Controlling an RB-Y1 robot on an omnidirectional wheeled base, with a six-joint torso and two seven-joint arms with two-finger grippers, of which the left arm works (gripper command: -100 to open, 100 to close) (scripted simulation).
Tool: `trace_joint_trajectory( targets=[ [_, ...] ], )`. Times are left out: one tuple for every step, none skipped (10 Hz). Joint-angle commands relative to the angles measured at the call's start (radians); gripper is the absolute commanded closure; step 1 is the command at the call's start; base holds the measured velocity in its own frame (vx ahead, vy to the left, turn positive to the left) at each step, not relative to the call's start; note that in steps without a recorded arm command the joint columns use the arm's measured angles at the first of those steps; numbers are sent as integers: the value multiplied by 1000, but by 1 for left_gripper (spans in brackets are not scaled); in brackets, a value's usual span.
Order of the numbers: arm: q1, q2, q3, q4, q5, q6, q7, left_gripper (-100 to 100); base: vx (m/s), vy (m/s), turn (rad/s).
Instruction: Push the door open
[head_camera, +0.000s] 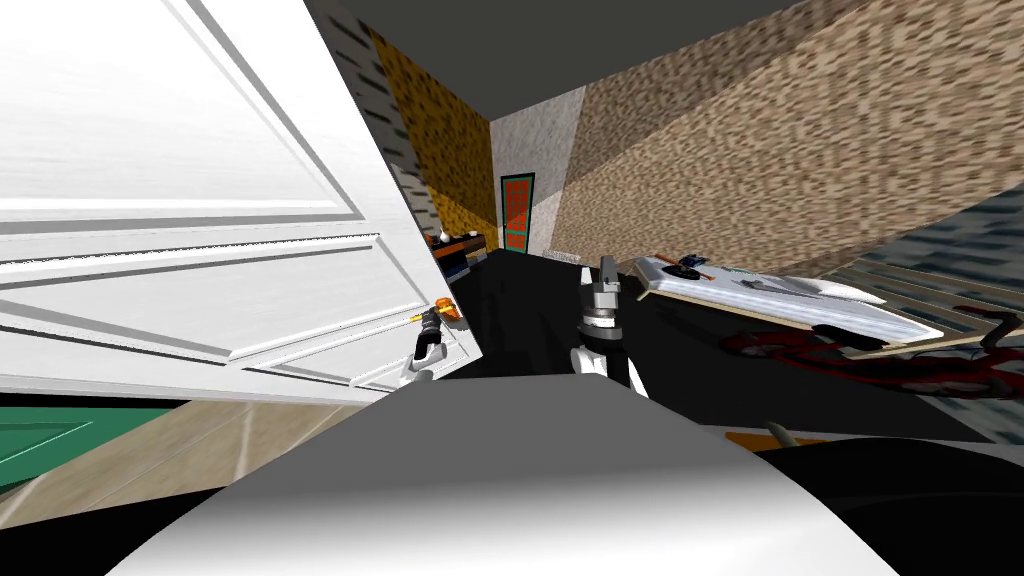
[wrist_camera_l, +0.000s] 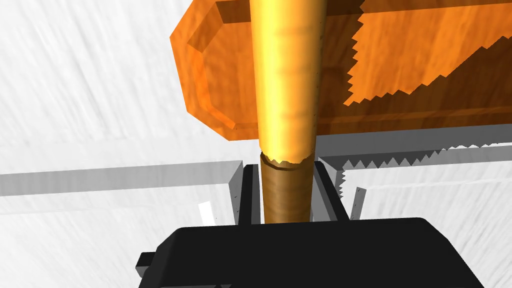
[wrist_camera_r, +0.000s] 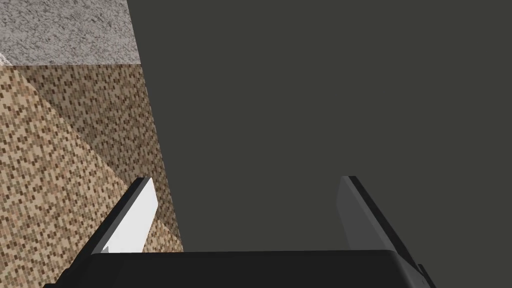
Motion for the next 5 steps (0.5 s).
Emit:
trace_joint_trajectory(
  targets=[
    [0, 0, 0, 0, 0, 0, 0, 100, 73, -16, 34],
    [4, 10, 23, -7, 2, -1, -3, 100, 111, -13, 31],
    [5, 12, 28, -9, 3, -1, -3, 100, 180, -9, 37],
    [7, 14, 39, -12, 3, 0, -5, 100, 203, -21, 37],
    [10, 16, 52, -16, 4, 0, -7, 100, 201, -38, 48]
  ],
)
